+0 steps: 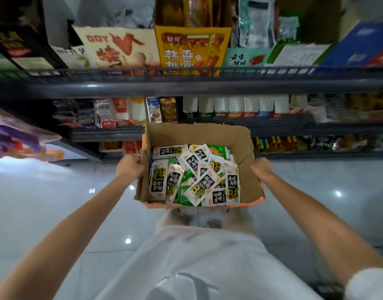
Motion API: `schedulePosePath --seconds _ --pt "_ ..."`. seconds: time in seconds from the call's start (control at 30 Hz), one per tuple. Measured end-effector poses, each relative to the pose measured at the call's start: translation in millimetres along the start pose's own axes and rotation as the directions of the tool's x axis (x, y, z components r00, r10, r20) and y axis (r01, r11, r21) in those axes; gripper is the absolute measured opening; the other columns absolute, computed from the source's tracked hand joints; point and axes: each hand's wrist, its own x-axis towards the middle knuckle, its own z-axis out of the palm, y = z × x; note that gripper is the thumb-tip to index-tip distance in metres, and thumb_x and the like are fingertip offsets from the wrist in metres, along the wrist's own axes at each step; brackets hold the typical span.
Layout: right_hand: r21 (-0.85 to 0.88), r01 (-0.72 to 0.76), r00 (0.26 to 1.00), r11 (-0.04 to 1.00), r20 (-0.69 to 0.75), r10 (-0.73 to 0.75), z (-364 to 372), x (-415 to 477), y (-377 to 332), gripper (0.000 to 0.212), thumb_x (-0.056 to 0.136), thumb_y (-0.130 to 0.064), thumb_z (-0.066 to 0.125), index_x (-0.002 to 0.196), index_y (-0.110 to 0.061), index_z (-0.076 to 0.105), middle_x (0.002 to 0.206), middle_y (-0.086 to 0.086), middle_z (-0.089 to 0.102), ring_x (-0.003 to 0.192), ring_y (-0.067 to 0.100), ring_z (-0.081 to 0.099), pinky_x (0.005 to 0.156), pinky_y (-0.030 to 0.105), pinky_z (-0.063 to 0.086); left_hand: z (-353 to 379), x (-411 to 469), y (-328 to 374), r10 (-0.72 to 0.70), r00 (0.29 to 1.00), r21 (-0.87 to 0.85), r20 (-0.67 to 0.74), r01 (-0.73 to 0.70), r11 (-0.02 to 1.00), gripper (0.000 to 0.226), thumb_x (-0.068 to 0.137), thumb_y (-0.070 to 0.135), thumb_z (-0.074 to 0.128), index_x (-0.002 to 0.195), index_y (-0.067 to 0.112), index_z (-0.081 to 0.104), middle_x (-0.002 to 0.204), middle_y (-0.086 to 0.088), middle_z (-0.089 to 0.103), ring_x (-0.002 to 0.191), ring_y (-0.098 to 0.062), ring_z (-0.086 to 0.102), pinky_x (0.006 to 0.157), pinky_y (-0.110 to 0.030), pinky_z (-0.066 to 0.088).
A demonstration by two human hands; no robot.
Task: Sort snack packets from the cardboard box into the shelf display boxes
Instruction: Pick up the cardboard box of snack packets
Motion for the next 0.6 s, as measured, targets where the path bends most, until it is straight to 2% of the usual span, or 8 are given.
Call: schedulePosePath --seconds 0.1,0.17,0.27,0.4,0.53,0.6 --pt "-0.077 0.063 0.995 0.995 0.076 -0.057 -17.0 30.9 27.7 0.036 0.091 -0.001 0.047 0.057 -0.01 0.043 0.074 0.011 0.055 0.072 0.023 0.054 0.049 0.025 0.034 39.0 -17.4 21.7 -0.093 0.996 -0.024 0.012 0.094 0.995 0.018 0.085 0.005 0.055 0.067 0.008 0.057 0.07 -0.011 0.058 0.07 -0.027 0.056 0.063 -0.031 0.042" --pt "-0.151 0.1 0.989 0.983 0.125 -0.081 -31.4 50.2 48.7 0.037 0.091 0.0 0.045 0.057 -0.011 0.041 0.065 0.005 0.048 0.068 0.02 0.05 0.043 0.023 0.03 65.9 -33.0 36.4 -0.162 0.987 -0.056 0.01 0.162 0.985 0.015 0.082 0.008 0.059 0.067 0.006 0.061 0.072 -0.012 0.063 0.069 -0.027 0.059 0.062 -0.031 0.044" --pt "-0.229 0.146 0.977 0.962 0.183 -0.105 -53.8 74.8 71.1 0.035 0.091 -0.001 0.044 0.058 -0.012 0.041 0.072 0.008 0.051 0.068 0.021 0.05 0.045 0.025 0.03 97.3 -54.9 60.1 -0.22 0.975 -0.11 -0.012 0.218 0.97 0.017 0.08 0.011 0.06 0.064 0.007 0.06 0.069 -0.011 0.062 0.065 -0.027 0.058 0.062 -0.031 0.045" --pt "-0.268 0.188 0.969 0.945 0.207 -0.134 -75.4 99.0 83.0 0.029 0.088 -0.003 0.048 0.059 -0.008 0.046 0.082 0.013 0.055 0.076 0.025 0.053 0.059 0.028 0.038 126.5 -72.8 79.6 -0.236 0.972 -0.126 0.008 0.235 0.964 0.015 0.078 0.009 0.06 0.065 -0.001 0.062 0.068 -0.019 0.064 0.068 -0.035 0.063 0.059 -0.031 0.046" --pt "-0.327 0.246 0.953 0.912 0.252 -0.167 -76.5 110.9 95.5 0.036 0.09 -0.006 0.047 0.056 -0.013 0.037 0.07 0.007 0.049 0.073 0.024 0.049 0.052 0.027 0.031 149.5 -74.8 77.9 -0.262 0.965 -0.124 0.007 0.261 0.957 0.017 0.078 0.008 0.058 0.062 0.002 0.06 0.067 -0.02 0.065 0.069 -0.036 0.063 0.058 -0.03 0.044" --pt "-0.3 0.227 0.954 0.927 0.258 -0.15 -67.7 115.4 106.5 0.034 0.091 -0.006 0.046 0.058 -0.012 0.04 0.065 0.002 0.044 0.067 0.021 0.047 0.048 0.027 0.03 160.5 -68.8 74.7 -0.269 0.963 -0.12 0.01 0.268 0.956 0.018 0.079 0.009 0.057 0.065 0.0 0.064 0.067 -0.018 0.065 0.068 -0.035 0.063 0.056 -0.029 0.044"
